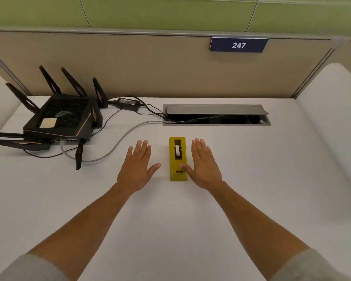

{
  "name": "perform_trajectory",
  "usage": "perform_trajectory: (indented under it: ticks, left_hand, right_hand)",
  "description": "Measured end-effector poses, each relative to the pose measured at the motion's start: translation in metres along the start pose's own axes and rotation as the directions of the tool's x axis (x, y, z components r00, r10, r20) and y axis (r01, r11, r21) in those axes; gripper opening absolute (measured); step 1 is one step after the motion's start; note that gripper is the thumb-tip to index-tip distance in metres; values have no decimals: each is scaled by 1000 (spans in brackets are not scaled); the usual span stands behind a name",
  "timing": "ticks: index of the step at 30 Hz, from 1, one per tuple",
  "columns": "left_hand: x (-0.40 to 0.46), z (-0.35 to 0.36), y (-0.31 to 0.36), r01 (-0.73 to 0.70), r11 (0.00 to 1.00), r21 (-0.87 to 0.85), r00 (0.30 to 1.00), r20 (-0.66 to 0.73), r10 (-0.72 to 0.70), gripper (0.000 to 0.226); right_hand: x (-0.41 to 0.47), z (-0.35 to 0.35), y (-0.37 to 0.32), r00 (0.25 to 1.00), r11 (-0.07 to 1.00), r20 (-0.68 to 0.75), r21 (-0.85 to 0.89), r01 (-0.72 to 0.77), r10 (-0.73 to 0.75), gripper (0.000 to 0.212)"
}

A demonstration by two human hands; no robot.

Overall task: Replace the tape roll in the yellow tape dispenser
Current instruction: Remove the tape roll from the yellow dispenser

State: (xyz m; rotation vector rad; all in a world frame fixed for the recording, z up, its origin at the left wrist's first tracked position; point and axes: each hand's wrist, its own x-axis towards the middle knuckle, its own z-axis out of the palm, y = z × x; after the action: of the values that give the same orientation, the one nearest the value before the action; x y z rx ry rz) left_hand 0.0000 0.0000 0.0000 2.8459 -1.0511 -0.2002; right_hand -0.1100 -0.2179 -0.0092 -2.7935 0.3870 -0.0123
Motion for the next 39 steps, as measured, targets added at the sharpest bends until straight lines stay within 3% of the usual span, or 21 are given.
perform_trajectory:
  ticks: [4,16,26,39]
  left_hand:
    - [-4,10,0,1,1000,3,1000,16,-1,90]
    - [12,16,10,-7,992,-130,999,45,13,93]
    - [42,9,36,-5,952,-305,1000,-28,-3,64]
    - [71,6,60,-100,978,-183,991,-107,81,47]
  right_hand:
    - [-1,3,-1,995,999,97,36,14,-17,96]
    - [33,-3,-9,980,979,199,202,-31,-10,86]
    - [42,5,0,986,983,156,183,22,-51,91]
    - [43,13,5,990,965,130,262,15,-50,89]
